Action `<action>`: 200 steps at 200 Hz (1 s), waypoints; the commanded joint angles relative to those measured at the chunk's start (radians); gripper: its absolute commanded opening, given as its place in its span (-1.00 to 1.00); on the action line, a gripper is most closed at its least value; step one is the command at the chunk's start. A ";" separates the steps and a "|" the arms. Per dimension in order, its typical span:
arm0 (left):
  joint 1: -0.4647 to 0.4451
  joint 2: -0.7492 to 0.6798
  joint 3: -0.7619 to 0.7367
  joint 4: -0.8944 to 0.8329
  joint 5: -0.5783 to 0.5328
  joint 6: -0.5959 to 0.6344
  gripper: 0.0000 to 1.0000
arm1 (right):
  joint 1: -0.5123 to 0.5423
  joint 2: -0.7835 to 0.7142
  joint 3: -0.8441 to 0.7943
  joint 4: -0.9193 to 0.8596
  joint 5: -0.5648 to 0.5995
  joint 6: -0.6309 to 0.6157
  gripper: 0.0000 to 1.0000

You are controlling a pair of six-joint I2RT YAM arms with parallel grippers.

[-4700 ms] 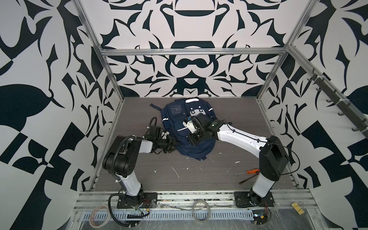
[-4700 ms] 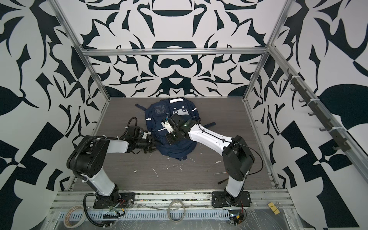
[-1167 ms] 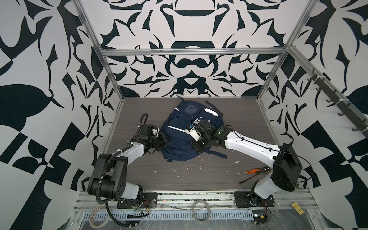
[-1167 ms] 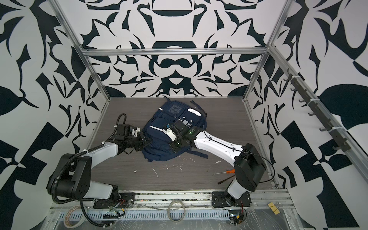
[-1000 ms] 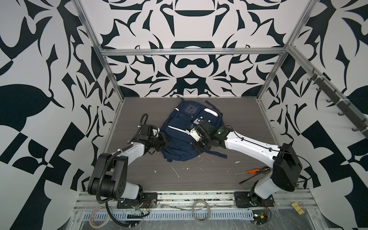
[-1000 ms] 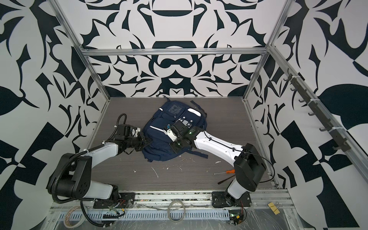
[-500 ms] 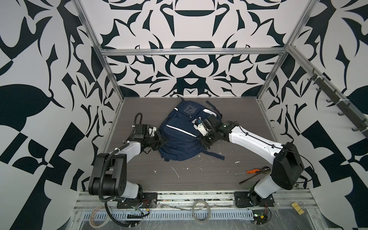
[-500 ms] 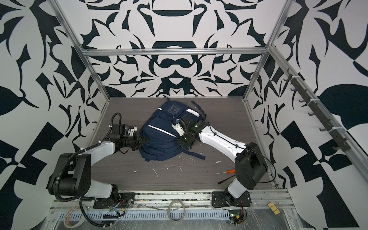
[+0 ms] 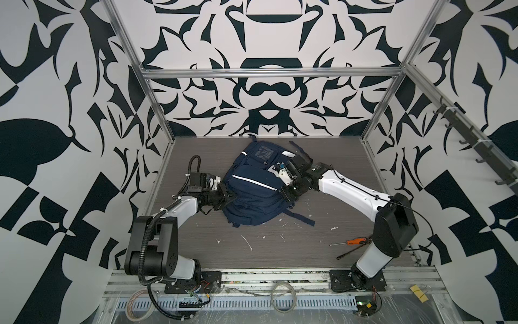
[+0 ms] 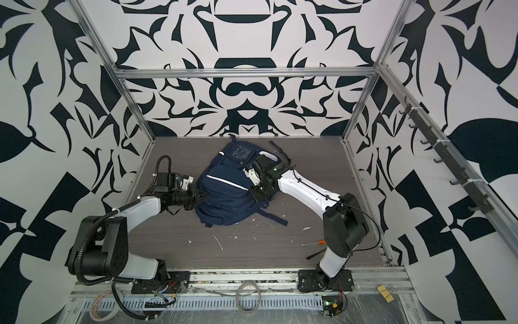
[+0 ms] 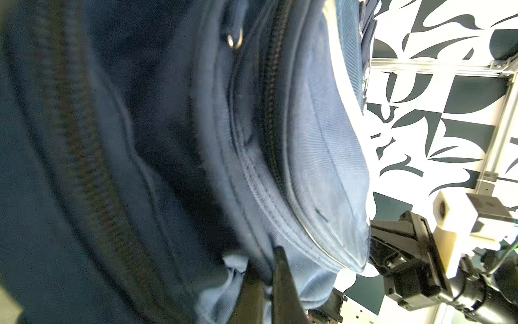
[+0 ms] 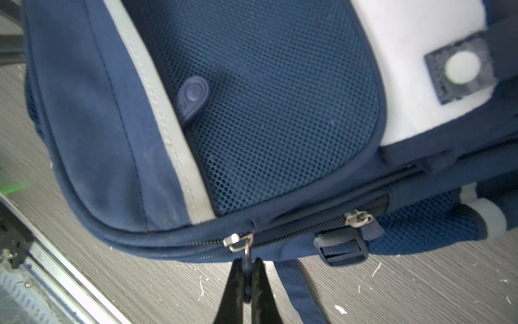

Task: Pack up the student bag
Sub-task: 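Open the right gripper to release the zipper pull while left releases the backpack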

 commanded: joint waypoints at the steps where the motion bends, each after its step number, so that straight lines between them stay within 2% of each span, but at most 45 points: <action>1: 0.043 -0.022 0.015 -0.054 -0.076 0.057 -1.00 | -0.063 -0.062 0.014 -0.019 0.118 0.038 -0.97; 18: 0.037 -0.036 0.020 -0.033 -0.046 0.063 -1.00 | -0.063 -0.113 -0.025 0.025 0.086 0.025 -0.72; 28: 0.037 -0.050 0.015 -0.015 -0.024 0.061 -1.00 | -0.063 -0.145 -0.048 0.053 0.081 0.026 -0.28; 36: 0.037 -0.063 0.010 -0.001 -0.005 0.055 -1.00 | -0.064 -0.163 -0.057 0.059 0.080 0.022 -0.01; 53: 0.036 -0.084 -0.004 0.018 0.021 0.039 -1.00 | -0.064 -0.193 -0.067 0.052 0.109 0.012 0.42; 67: 0.033 -0.099 -0.022 0.019 0.025 0.030 -1.00 | -0.069 -0.215 -0.078 0.053 0.119 0.013 0.61; 93: 0.019 -0.124 -0.066 0.022 0.027 0.010 -1.00 | -0.105 -0.236 -0.103 0.065 0.106 0.061 0.71; 123: -0.019 -0.157 -0.114 0.002 0.032 0.050 -1.00 | -0.335 -0.245 -0.229 0.109 -0.048 0.312 0.68; 146: -0.046 -0.268 -0.075 -0.223 -0.005 0.186 -0.28 | -0.392 -0.256 -0.283 0.120 -0.055 0.361 0.68; 149: -0.047 -0.287 -0.064 -0.263 -0.017 0.207 -0.03 | -0.396 -0.255 -0.284 0.117 -0.054 0.361 0.68; 151: -0.046 -0.300 -0.057 -0.289 -0.027 0.220 0.07 | -0.398 -0.253 -0.284 0.114 -0.054 0.361 0.68; 162: -0.040 -0.377 -0.009 -0.416 -0.112 0.286 0.37 | -0.407 -0.246 -0.286 0.107 -0.052 0.365 0.69; 177: -0.007 -0.445 0.050 -0.484 -0.176 0.336 0.59 | -0.415 -0.235 -0.293 0.115 -0.054 0.382 0.69; 200: 0.037 -0.384 0.154 -0.499 -0.183 0.369 0.67 | -0.419 -0.197 -0.300 0.150 -0.075 0.411 0.68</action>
